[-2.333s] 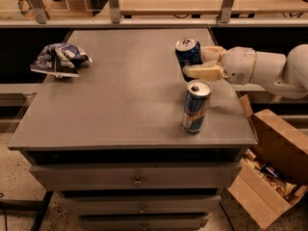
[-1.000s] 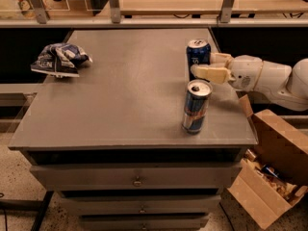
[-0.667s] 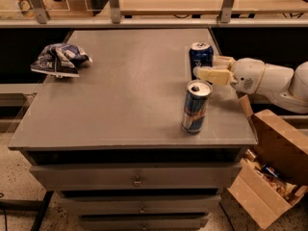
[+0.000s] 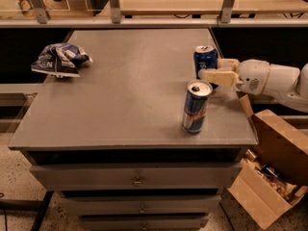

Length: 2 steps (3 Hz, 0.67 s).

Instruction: Place pepsi can upright

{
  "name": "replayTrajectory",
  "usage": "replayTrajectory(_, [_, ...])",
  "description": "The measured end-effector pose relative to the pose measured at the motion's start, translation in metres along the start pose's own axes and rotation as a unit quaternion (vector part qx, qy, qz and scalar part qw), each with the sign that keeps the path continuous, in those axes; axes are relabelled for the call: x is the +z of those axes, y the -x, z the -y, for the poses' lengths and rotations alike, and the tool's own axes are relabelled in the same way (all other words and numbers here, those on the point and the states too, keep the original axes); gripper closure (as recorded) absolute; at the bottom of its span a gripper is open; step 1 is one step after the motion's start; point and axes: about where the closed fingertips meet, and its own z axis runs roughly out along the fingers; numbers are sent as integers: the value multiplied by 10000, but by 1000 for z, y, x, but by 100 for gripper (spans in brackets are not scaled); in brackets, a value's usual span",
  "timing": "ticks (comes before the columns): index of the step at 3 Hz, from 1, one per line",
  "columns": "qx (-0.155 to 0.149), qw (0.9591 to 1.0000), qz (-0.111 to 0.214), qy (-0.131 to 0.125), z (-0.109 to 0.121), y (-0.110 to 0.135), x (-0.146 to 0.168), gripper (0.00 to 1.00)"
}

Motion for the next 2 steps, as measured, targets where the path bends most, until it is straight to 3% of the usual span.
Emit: replayTrajectory(2, [125,9995,-219,-203,6,-10,-19,7])
